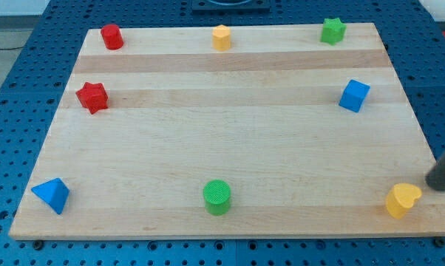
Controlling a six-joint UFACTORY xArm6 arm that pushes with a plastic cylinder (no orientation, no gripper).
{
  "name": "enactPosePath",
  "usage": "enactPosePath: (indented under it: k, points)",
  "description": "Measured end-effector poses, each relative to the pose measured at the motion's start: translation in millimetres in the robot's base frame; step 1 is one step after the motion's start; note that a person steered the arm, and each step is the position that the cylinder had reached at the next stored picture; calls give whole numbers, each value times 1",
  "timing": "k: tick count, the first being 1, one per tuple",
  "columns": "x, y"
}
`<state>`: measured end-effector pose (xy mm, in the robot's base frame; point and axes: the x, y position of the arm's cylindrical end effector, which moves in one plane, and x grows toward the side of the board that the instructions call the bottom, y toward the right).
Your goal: Place the yellow heart vertically below the blue cube
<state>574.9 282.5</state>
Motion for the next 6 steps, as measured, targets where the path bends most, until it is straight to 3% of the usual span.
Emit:
enactPosePath:
  k: [1, 2, 6]
  points:
    - [44, -12]
    - [40, -41]
    - [-56, -151]
